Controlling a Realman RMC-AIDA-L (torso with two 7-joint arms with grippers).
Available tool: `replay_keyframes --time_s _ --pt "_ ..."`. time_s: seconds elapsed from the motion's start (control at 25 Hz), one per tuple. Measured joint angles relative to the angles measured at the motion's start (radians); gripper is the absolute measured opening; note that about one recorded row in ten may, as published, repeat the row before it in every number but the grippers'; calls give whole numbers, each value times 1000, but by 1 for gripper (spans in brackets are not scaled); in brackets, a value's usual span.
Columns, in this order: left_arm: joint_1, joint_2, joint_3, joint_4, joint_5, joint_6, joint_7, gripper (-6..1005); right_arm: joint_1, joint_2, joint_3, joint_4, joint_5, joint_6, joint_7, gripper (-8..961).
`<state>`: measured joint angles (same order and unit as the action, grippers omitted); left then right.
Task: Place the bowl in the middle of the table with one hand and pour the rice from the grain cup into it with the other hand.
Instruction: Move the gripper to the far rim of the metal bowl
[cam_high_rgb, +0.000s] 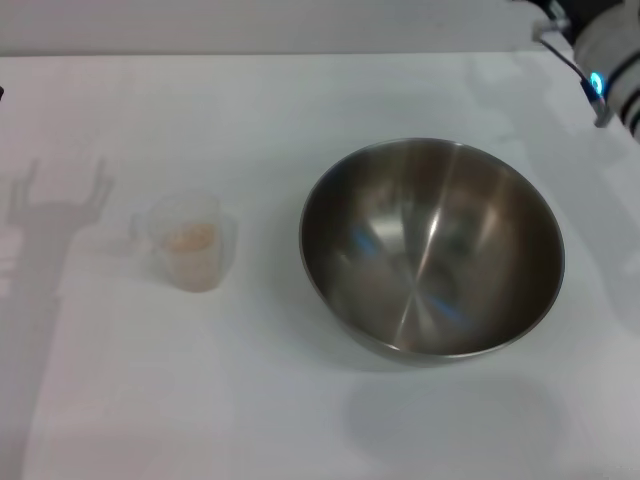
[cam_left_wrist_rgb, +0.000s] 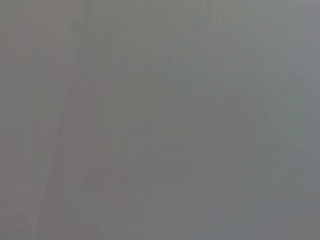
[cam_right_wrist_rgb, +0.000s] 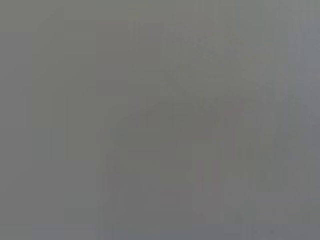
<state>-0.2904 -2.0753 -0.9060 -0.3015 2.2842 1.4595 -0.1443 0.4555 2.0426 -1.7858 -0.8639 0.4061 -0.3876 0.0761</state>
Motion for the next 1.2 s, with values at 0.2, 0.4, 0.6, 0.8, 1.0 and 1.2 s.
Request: replay_keyframes --time_s 0.2,0.4,0.6,0.8,1.0,1.2 --pt "5 3 2 3 1 5 0 837 -72 23 85 -419 -56 512 -15 635" --pt "3 3 -1 4 -3 14 0 836 -38 30 185 -763 -34 1155 -76 634" --pt "2 2 -4 5 -6 19 0 834 80 29 334 -857 74 1633 -188 634" --pt "6 2 -3 6 -6 19 0 833 162 24 419 -827 75 1857 -262 633" --pt "8 1 -4 5 -6 20 0 832 222 18 510 -714 58 1980 -399 633" --pt "8 1 0 6 -6 23 0 831 253 9 525 -602 33 2009 -497 633"
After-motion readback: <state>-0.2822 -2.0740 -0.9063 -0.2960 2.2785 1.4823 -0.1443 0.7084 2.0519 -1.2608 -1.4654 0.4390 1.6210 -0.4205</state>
